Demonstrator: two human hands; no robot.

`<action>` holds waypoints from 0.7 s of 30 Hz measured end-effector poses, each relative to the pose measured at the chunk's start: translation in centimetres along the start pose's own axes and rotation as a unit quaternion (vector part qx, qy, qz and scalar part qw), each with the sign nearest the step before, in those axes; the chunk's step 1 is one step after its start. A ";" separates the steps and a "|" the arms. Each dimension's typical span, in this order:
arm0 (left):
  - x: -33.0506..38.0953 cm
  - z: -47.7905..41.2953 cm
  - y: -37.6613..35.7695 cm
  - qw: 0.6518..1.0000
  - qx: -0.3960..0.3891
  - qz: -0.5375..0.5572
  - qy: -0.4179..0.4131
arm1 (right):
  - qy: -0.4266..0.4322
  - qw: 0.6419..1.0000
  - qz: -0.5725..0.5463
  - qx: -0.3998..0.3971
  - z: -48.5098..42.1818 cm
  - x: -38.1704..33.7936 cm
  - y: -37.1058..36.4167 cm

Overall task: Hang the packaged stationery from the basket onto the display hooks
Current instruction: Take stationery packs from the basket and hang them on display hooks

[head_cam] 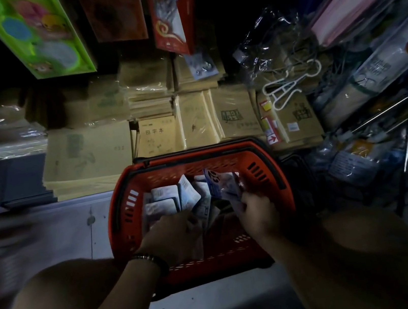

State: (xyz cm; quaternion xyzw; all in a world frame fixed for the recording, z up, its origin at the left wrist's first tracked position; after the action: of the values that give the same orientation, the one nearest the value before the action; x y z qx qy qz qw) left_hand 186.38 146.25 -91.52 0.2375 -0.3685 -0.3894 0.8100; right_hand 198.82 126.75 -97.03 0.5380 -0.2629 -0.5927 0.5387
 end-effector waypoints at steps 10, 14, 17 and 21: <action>1.7 0.7 -3.3 0.869 0.031 0.478 0.123 | 0.332 0.921 -0.122 0.164 8.8 -8.5 2.5; 1.1 1.3 -4.1 0.792 0.057 0.587 0.157 | 0.407 0.882 -0.169 0.169 10.2 -9.8 3.3; 0.6 1.4 -3.4 0.799 0.065 0.581 0.137 | 0.449 0.863 -0.193 0.128 10.1 -9.8 3.3; -1.1 1.8 -0.7 0.859 0.169 0.465 0.133 | 0.354 0.905 -0.214 0.096 5.6 -6.9 3.9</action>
State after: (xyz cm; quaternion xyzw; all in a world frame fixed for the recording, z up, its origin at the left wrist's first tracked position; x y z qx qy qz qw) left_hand 184.17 146.54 -91.31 0.2213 -0.3852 0.1364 0.8855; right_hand 193.91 130.53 -89.49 0.8048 0.0112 -0.4360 0.4027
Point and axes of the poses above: each hand's wrist, its own z-axis away from the middle knuckle, its own y-axis out of the back of the hand, x = y × z, the point moved 8 cm from there along -z, towards the middle knuckle, and after that the axes turned 8 degrees about -z, right-handed, at the moved point
